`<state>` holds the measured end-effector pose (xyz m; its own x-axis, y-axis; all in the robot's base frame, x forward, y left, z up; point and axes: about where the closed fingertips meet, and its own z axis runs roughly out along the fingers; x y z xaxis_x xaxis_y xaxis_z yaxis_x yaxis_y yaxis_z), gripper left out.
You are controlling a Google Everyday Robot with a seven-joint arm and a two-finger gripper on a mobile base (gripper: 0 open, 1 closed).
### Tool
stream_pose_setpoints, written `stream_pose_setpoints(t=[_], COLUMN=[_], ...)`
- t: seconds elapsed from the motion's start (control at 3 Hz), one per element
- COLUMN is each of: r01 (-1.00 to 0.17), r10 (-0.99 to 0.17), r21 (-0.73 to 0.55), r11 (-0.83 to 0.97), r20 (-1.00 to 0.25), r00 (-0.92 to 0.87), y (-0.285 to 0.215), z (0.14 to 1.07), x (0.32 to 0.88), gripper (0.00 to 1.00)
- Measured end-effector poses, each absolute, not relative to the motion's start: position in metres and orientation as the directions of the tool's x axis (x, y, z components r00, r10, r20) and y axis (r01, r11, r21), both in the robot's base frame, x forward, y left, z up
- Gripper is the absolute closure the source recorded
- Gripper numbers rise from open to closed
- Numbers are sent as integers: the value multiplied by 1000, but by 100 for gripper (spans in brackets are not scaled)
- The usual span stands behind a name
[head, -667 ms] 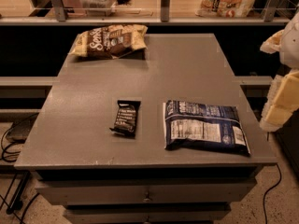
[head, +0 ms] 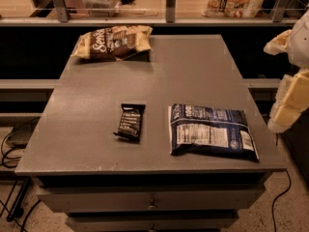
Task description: Move rxbar chocolate near brown chip bag
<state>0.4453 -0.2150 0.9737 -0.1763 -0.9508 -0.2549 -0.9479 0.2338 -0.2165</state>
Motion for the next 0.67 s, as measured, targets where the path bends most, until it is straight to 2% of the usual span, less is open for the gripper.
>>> stream_pose_setpoints(t=[0.67], r01=[-974], r10=[-918], r21=[-178], r11=[139], r20=[-392], r00=[-60], y=[-165], z=[948], x=[465], gripper=[0])
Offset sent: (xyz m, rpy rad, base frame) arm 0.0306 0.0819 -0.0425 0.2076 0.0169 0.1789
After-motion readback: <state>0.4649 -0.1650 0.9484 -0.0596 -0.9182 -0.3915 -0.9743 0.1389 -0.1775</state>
